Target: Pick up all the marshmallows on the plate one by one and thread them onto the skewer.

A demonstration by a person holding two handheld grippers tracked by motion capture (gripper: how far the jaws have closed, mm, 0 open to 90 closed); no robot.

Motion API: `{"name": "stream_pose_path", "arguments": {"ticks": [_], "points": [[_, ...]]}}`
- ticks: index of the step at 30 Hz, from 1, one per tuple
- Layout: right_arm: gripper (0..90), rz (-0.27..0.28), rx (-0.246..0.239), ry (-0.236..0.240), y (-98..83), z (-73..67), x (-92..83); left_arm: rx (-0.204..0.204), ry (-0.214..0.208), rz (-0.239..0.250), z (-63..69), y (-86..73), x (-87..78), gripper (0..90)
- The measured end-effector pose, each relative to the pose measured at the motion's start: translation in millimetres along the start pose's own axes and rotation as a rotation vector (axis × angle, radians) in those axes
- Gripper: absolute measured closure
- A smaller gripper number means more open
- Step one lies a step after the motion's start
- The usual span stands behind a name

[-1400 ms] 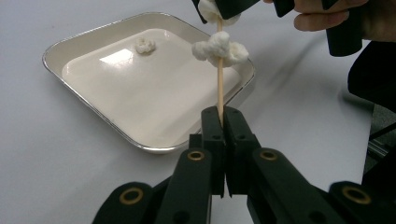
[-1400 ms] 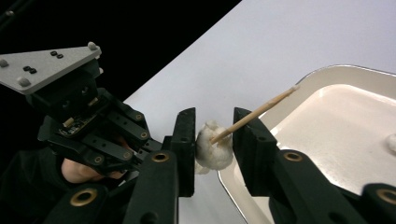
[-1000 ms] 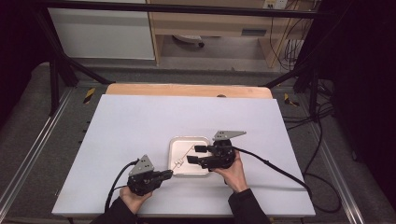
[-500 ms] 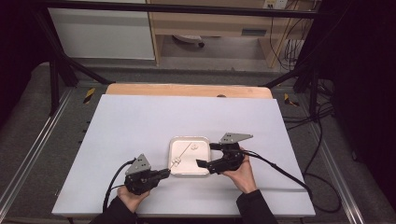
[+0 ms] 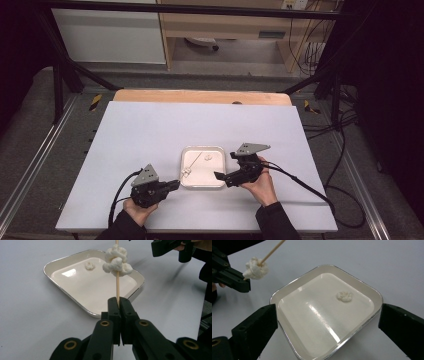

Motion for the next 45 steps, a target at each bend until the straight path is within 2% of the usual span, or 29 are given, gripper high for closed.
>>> {"name": "stream_pose_path", "arguments": {"ticks": [1, 2, 10, 18, 24, 26, 32, 35, 39, 45], "points": [[2.6, -0.008, 0.003, 0.0, -0.6, 0.4, 1.1, -0.002, 0.002, -0.001, -0.6, 0.0, -0.3, 88.2], [2.2, -0.013, 0.0, -0.003, -1.0, 1.3, 2.4, -0.004, 0.029, -0.012, -2.6, -0.6, -2.0, 88.2], [0.6, -0.025, 0.015, -0.025, 1.1, 7.6, 9.4, -0.007, 0.029, -0.015, -4.4, -0.8, -2.0, 88.2], [0.6, -0.071, -0.017, -0.055, 9.1, 8.7, 25.0, -0.008, 0.031, -0.018, -5.6, -1.0, -2.2, 88.2], [2.1, -0.099, -0.025, -0.059, 16.2, 11.4, 38.6, -0.01, 0.031, -0.016, -6.5, -0.8, -2.7, 88.2], [4.2, -0.088, -0.021, -0.052, 19.0, 13.2, 42.1, -0.01, 0.031, -0.015, -6.4, -0.7, -2.8, 88.2], [9.3, -0.115, -0.037, -0.064, 23.8, 17.5, 53.4, -0.012, 0.03, -0.016, -6.4, -0.6, -2.6, 88.2], [15.1, -0.106, -0.031, -0.046, 25.3, 17.9, 59.3, -0.012, 0.028, -0.016, -6.3, -0.5, -2.5, 88.2], [22.4, -0.136, -0.041, -0.055, 25.0, 21.7, 66.8, -0.013, 0.028, -0.016, -6.7, -0.7, -2.2, 88.2], [34.7, -0.146, -0.053, -0.051, 26.0, 21.3, 75.4, -0.009, 0.028, -0.019, -6.4, -0.8, -2.0, 88.2]]}}
Point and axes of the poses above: each handheld gripper's, and its own axes: x roughly forward along the jaws, y roughly out of its top, z roughly to its right, the point moved 4 cm from there along x, roughly forward along the jaws, and after that the axes turned 2 degrees about -y, right-handed, at the moved point
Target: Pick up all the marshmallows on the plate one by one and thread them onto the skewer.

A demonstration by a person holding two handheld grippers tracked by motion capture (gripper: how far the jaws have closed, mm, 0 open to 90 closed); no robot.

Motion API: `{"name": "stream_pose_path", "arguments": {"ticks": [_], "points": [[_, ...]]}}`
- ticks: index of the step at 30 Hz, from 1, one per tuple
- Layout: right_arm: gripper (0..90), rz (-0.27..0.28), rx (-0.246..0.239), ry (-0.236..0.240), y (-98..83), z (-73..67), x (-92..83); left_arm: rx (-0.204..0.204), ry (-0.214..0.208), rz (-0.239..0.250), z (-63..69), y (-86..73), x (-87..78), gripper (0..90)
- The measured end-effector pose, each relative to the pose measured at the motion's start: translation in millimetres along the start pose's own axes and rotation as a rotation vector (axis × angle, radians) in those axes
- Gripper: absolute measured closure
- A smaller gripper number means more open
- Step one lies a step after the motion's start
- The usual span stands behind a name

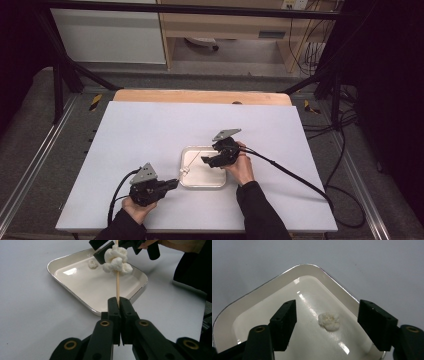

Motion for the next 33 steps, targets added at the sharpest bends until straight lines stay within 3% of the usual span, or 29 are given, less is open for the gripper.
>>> {"name": "stream_pose_path", "arguments": {"ticks": [14, 26, 33], "points": [[55.3, -0.036, -0.021, -0.003, -7.4, 3.9, 12.8, 0.0, -0.002, -0.004, 0.1, -0.2, 0.6, 88.2], [65.7, -0.036, -0.052, -0.014, -9.2, 2.9, 13.7, 0.003, -0.004, -0.003, 0.7, 0.0, 0.7, 88.2], [68.5, -0.036, -0.041, -0.019, -9.2, 3.6, 13.5, 0.003, -0.004, -0.003, 0.6, 0.0, 0.7, 88.2]]}}
Point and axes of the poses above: each handheld gripper's, and its own axes: x roughly forward along the jaws, y roughly out of its top, z roughly to its right, the point moved 4 cm from there along x, roughly forward along the jaws, and after that the axes turned 2 degrees about -y, right-handed, at the moved point
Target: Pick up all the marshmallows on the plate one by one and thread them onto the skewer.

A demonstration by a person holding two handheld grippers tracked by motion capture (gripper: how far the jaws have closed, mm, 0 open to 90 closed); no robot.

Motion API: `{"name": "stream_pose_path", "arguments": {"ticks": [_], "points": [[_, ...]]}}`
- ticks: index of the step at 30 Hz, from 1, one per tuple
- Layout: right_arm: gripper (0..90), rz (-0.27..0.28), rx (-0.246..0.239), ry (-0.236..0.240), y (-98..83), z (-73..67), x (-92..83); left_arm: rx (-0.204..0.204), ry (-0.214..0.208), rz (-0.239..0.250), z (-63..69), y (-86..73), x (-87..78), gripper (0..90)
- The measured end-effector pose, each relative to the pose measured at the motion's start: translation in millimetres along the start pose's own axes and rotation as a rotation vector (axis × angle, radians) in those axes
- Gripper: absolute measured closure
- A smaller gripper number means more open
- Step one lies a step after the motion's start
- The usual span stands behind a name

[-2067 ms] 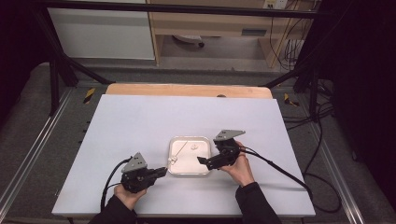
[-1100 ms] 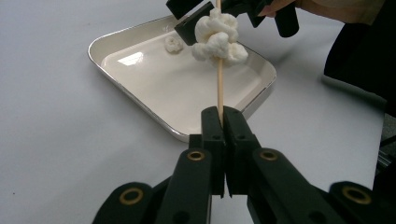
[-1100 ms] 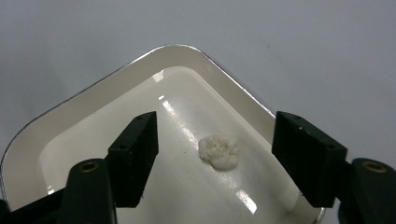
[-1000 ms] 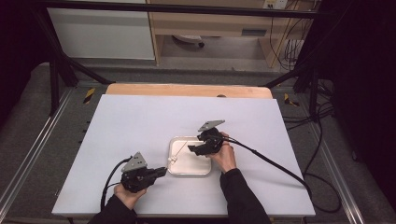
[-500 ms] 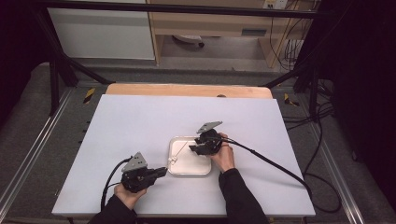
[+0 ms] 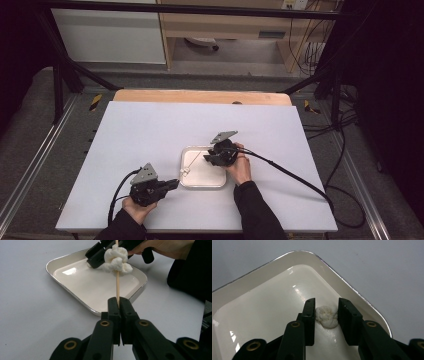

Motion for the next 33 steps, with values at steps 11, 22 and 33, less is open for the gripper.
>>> {"name": "stream_pose_path", "arguments": {"ticks": [11, 22, 33], "points": [[71.0, 0.001, 0.005, -0.006, 0.2, -0.1, -0.6, 0.003, 0.0, 0.0, 0.4, 0.1, -0.1, 88.2], [71.7, 0.007, 0.001, 0.0, 3.9, -1.5, -10.8, 0.004, 0.0, -0.001, 0.6, 0.1, 0.2, 88.2], [71.9, 0.035, 0.004, 0.02, 10.0, -9.2, -31.0, 0.009, 0.001, 0.0, 1.0, 0.2, -0.2, 88.2]]}}
Point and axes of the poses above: each handheld gripper's, and its own axes: x roughly forward along the jaws, y roughly out of its top, z roughly to its right, the point moved 4 cm from there along x, roughly forward along the jaws, and after that the axes turned 2 degrees about -y, right-handed, at the moved point
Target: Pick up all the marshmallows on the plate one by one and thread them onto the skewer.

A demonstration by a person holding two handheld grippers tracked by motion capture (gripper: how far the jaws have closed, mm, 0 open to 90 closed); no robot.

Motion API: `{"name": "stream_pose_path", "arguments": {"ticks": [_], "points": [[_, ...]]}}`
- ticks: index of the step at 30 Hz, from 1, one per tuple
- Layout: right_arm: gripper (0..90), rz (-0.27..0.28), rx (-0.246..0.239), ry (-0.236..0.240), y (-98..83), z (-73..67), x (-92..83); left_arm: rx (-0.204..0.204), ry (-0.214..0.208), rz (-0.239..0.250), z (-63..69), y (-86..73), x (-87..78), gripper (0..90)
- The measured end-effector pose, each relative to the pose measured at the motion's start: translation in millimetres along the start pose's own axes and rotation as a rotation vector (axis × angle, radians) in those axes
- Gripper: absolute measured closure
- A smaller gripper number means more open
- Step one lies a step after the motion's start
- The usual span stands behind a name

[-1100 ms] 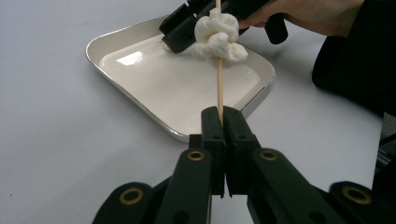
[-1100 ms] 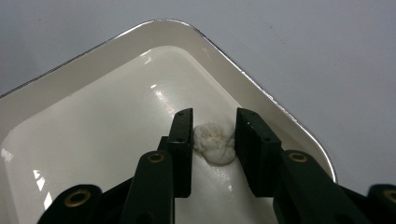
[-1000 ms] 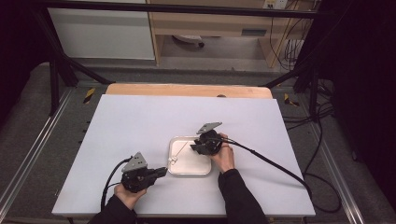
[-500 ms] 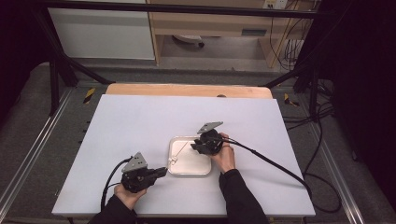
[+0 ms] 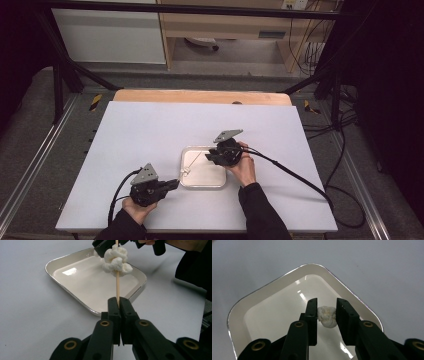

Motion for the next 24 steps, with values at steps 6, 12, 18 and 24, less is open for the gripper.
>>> {"name": "stream_pose_path", "arguments": {"ticks": [6, 12, 18, 24], "points": [[71.8, 0.024, -0.002, 0.018, 2.2, -4.7, -11.6, 0.004, -0.003, 0.002, 0.9, 0.2, -0.1, 88.2], [72.2, 0.054, 0.017, 0.046, 1.2, -7.9, -23.1, 0.007, -0.007, 0.004, 1.5, 0.4, -0.1, 88.3], [72.2, 0.094, 0.036, 0.069, -1.4, -9.2, -36.8, 0.013, -0.012, 0.003, 3.1, 0.4, 0.9, 88.2], [72.6, 0.149, 0.057, 0.094, -2.1, -11.5, -52.1, 0.025, -0.021, 0.006, 5.3, 0.8, 0.8, 88.2]]}}
Point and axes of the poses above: each handheld gripper's, and its own axes: x roughly forward along the jaws, y roughly out of its top, z roughly to its right, the point moved 4 cm from there along x, roughly forward along the jaws, and after that the axes turned 2 degrees about -y, right-handed, at the moved point
